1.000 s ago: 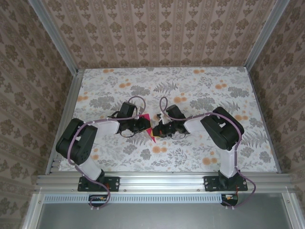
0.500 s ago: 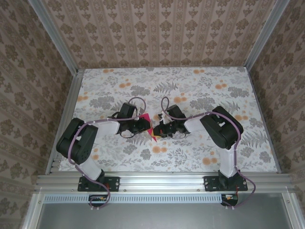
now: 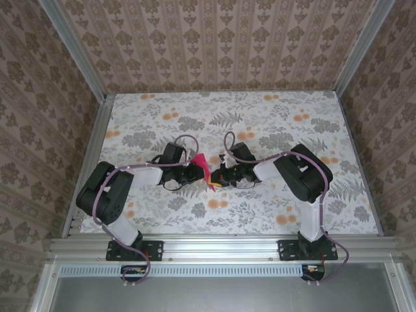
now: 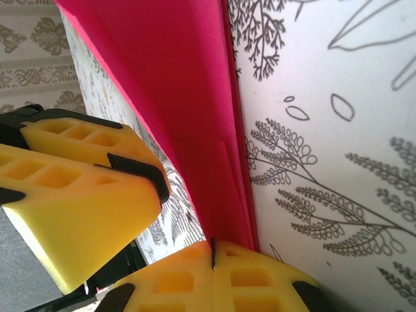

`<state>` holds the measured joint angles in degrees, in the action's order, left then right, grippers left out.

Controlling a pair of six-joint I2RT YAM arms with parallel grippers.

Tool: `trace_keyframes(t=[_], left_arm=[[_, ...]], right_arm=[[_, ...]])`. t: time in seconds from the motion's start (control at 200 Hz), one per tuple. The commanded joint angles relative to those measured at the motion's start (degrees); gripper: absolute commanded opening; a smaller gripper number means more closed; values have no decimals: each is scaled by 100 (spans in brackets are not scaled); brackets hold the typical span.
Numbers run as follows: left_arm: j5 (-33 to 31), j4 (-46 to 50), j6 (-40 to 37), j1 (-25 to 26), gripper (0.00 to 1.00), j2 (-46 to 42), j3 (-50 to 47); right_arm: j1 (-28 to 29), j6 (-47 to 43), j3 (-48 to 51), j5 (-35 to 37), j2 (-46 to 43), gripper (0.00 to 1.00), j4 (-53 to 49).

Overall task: Fold a paper plane with a square sheet of paper (pick it up from the middle)
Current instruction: Fold the wing for the fifth time at the center of the table.

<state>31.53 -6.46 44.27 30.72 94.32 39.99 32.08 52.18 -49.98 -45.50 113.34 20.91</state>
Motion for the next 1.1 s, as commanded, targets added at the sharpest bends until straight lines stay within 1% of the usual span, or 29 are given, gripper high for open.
trace_keyframes(t=[0.0,0.37,0.48,0.58,0.665,0.74,0.87,1.095], left_arm=[[-6,-171,-109,22,17,-63,76],[-120,-330,61,22,15,270,165],[-254,-103,91,22,14,362,268],[-317,67,141,23,14,441,324],[-340,162,221,13,14,503,360],[-354,256,306,13,14,534,393],[-415,458,405,13,14,565,457],[-481,723,518,13,14,634,573]], right_arm=[[-24,224,114,-228,91,0,189],[-17,252,216,-390,38,0,258],[-17,155,197,-390,-16,0,161],[-17,-40,126,-343,-104,8,-60],[-16,-331,34,-223,-197,15,-412],[-17,-645,-100,-80,-263,20,-811],[0,-990,-265,11,-282,22,-1208],[126,-1243,-525,126,-201,24,-1549]])
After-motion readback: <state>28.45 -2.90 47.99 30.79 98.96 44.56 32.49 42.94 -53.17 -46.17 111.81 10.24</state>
